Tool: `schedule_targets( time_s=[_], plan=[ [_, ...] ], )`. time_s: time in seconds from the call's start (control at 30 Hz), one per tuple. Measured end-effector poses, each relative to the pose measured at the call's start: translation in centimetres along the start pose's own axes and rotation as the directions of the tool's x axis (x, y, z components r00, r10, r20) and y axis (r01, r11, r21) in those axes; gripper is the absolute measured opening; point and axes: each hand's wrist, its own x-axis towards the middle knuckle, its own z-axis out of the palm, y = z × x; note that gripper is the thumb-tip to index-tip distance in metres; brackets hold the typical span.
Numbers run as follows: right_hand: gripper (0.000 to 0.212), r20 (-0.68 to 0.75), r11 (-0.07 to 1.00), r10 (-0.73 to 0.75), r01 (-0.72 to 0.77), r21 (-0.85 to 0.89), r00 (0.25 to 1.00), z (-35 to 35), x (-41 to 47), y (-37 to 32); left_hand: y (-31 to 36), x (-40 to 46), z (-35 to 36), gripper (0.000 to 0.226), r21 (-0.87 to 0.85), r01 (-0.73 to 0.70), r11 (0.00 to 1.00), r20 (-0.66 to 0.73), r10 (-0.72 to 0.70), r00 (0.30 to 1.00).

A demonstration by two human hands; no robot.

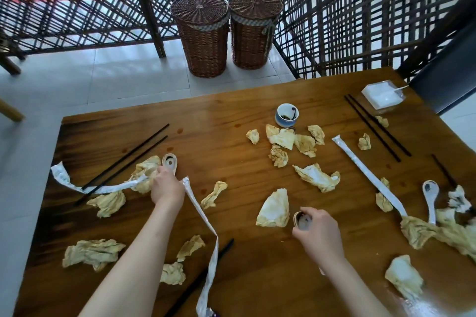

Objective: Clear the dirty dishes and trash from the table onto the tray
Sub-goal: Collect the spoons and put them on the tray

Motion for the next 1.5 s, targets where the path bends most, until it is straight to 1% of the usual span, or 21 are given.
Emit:
schedule_targets(
  time_s=[0.1, 0.23, 0.33, 0.47, 0.57, 0.67, 0.73, 0.8, 0.87, 0.93, 1.0, 1.07, 1.13, 1.23, 1.33, 1.43, 1.5],
  plan=[
    [0.055, -0.016, 1.0, 0.007, -0.007, 0.01, 1.0, -0.4, -0.6, 0.4, -0.4, -0.2, 0.0, 0.043, -0.019, 0.002, 1.0, 0.005, -0.001, 1.0],
    [0.053, -0.036, 0.999, 0.02, -0.019, 0.028, 0.999, -1.1, -1.7, 1.3, -0.7, -0.1, -0.3, 0.033, 0.031, 0.002, 1.0, 0.068, -0.004, 0.998],
    [0.053, -0.052, 0.999, 0.034, -0.032, 0.035, 0.998, -1.9, -2.7, 2.4, -0.5, -0.6, -0.4, 0.031, 0.061, -0.005, 0.998, 0.081, 0.0, 0.997],
    [0.053, -0.084, 0.997, 0.054, -0.049, 0.058, 0.995, -3.2, -3.7, 3.9, 0.2, -2.1, -0.5, 0.034, -0.029, 0.027, 0.999, 0.101, -0.024, 0.995],
    [0.053, -0.092, 0.994, 0.07, -0.061, 0.091, 0.993, -4.7, -4.2, 5.2, 1.0, -4.1, -0.3, 0.036, -0.084, 0.033, 0.996, 0.164, -0.019, 0.986],
    [0.052, -0.094, 0.993, 0.07, -0.061, 0.097, 0.993, -6.8, -4.5, 6.9, 2.2, -6.8, 0.6, 0.044, -0.093, 0.046, 0.995, 0.25, -0.021, 0.968],
    [0.053, -0.095, 0.993, 0.063, -0.053, 0.101, 0.993, -8.5, -4.6, 8.5, 3.6, -9.2, 1.3, 0.039, -0.092, 0.035, 0.995, 0.283, -0.007, 0.959],
    [0.053, -0.091, 0.993, 0.051, -0.041, 0.108, 0.995, -10.3, -4.5, 10.5, 5.2, -11.5, 2.4, 0.043, -0.069, -0.036, 0.997, 0.278, 0.054, 0.959],
    [0.052, -0.094, 0.994, 0.034, -0.024, 0.104, 0.995, -12.4, -4.0, 12.8, 7.2, -14.1, 3.5, 0.04, -0.103, -0.083, 0.991, 0.323, 0.112, 0.94],
    [0.05, -0.091, 0.996, 0.017, -0.009, 0.087, 0.996, -14.4, -3.3, 15.2, 9.4, -16.9, 4.7, 0.028, -0.167, -0.066, 0.984, 0.389, 0.127, 0.912],
    [0.046, -0.094, 0.998, -0.015, 0.021, 0.066, 0.995, -16.3, -2.8, 17.4, 11.6, -19.8, 6.2, 0.023, -0.226, -0.029, 0.974, 0.419, 0.124, 0.9],
    [0.04, -0.115, 0.998, -0.037, 0.043, 0.051, 0.993, -18.3, -2.1, 19.8, 13.7, -22.8, 8.1, 0.023, -0.276, -0.038, 0.96, 0.423, 0.157, 0.892],
    [0.037, -0.115, 0.998, -0.048, 0.053, 0.038, 0.992, -20.0, -1.2, 22.1, 15.7, -25.6, 9.9, 0.018, -0.295, -0.043, 0.954, 0.422, 0.171, 0.89],
    [0.038, -0.089, 0.998, -0.064, 0.066, 0.014, 0.994, -21.6, 0.0, 24.3, 17.8, -28.5, 11.6, 0.009, -0.278, -0.076, 0.958, 0.412, 0.19, 0.891],
    [0.043, -0.08, 0.997, -0.071, 0.071, -0.011, 0.994, -23.3, 1.1, 26.6, 20.2, -31.2, 13.3, 0.013, -0.258, -0.119, 0.959, 0.388, 0.216, 0.896],
    [0.039, -0.081, 0.995, -0.104, 0.103, -0.011, 0.991, -24.6, 2.0, 28.2, 22.3, -33.0, 14.4, 0.013, -0.262, -0.133, 0.956, 0.397, 0.232, 0.888],
    [0.041, -0.089, 0.994, -0.108, 0.109, 0.008, 0.99, -25.1, 2.8, 29.1, 23.7, -33.8, 15.0, 0.013, -0.261, -0.132, 0.956, 0.406, 0.233, 0.884]
  ],
)
